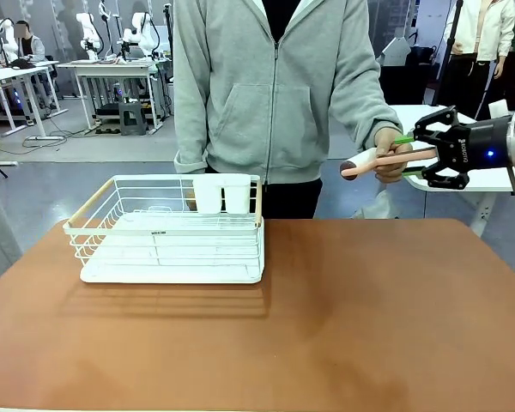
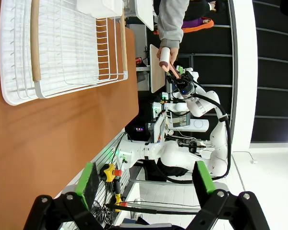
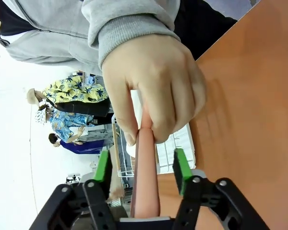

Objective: Clean the table.
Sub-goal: Pick up the Lint Roller when the human hands it over, then clean the table with the Lint Roller when the human lifts the Dish drying rack.

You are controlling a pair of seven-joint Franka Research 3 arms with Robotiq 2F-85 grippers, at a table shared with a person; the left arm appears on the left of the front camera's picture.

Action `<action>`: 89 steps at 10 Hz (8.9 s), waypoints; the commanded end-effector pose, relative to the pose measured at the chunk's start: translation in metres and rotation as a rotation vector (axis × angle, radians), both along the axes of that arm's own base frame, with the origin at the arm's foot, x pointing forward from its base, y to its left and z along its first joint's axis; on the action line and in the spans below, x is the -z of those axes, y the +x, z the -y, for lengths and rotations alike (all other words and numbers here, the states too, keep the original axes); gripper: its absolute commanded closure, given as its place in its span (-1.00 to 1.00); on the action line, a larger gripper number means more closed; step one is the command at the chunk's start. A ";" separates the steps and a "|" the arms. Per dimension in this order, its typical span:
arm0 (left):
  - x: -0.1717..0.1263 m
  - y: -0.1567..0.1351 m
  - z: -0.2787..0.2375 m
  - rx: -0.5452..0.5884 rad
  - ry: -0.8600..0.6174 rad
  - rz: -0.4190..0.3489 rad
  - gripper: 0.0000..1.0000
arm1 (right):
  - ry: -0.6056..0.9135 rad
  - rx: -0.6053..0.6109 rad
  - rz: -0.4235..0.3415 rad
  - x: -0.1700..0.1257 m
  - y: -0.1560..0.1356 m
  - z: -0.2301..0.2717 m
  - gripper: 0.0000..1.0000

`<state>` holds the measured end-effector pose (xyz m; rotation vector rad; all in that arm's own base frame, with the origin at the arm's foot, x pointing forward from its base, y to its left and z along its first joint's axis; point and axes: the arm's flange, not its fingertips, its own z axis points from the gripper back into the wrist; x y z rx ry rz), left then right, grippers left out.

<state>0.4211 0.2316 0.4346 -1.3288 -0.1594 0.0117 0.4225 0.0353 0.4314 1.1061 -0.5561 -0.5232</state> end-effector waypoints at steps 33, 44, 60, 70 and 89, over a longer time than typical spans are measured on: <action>-0.001 -0.002 -0.002 0.002 0.010 0.001 -1.00 | 0.007 0.009 0.001 -0.001 0.000 0.001 1.00; -0.001 -0.002 -0.002 0.002 0.010 0.001 -1.00 | 0.007 0.009 0.001 -0.001 0.000 0.001 1.00; -0.001 -0.002 -0.002 0.002 0.010 0.001 -1.00 | -0.507 -0.675 -0.249 -0.012 0.126 -0.060 0.57; -0.001 -0.002 -0.002 0.002 0.010 0.001 -1.00 | -0.485 -0.624 -0.397 0.065 0.162 -0.077 0.57; -0.001 -0.002 -0.002 0.002 0.010 0.001 -1.00 | -0.426 -0.739 -0.546 0.171 0.183 -0.219 0.57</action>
